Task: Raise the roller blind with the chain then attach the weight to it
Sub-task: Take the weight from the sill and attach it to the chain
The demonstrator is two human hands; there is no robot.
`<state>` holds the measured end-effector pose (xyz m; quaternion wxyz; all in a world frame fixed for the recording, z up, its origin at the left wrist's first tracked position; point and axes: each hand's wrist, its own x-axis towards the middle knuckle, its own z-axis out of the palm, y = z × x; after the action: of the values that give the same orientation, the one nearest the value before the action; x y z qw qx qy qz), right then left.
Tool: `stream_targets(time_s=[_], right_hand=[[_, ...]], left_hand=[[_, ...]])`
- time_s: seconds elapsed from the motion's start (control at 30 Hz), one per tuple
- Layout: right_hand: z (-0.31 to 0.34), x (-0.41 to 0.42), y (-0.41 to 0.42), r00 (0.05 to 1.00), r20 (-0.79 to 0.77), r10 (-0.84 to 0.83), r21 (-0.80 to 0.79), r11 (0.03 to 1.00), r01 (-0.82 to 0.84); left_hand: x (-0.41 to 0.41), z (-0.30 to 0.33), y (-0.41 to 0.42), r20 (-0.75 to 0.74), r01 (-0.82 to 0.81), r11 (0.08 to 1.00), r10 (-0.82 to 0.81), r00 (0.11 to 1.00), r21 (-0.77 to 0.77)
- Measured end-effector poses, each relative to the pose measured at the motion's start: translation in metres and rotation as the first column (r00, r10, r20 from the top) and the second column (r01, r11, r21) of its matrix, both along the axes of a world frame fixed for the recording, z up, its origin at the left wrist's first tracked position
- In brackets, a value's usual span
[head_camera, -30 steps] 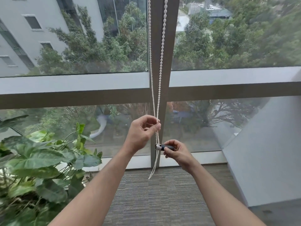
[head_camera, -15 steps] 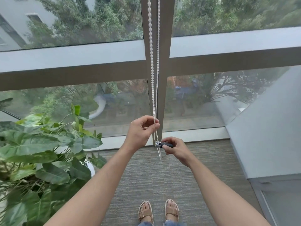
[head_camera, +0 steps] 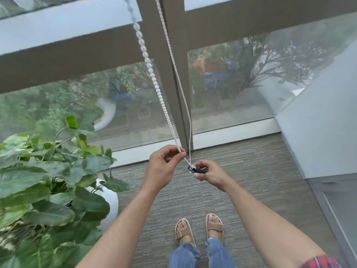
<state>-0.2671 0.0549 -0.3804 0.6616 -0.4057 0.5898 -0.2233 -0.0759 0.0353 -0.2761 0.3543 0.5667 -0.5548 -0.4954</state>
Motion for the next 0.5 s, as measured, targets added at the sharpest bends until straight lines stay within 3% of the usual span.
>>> stream_targets(time_s=[0.23, 0.5], right_hand=[[-0.055, 0.002, -0.006, 0.995, -0.104, 0.0, -0.013, 1.0, -0.001], [-0.127, -0.002, -0.018, 0.991, -0.117, -0.066, 0.032, 0.997, 0.07]], left_hand=[[-0.008, -0.046, -0.006, 0.04, 0.057, 0.998, -0.058, 0.998, 0.014], [-0.018, -0.107, -0.017, 0.088, 0.083, 0.996, -0.086, 0.992, 0.031]])
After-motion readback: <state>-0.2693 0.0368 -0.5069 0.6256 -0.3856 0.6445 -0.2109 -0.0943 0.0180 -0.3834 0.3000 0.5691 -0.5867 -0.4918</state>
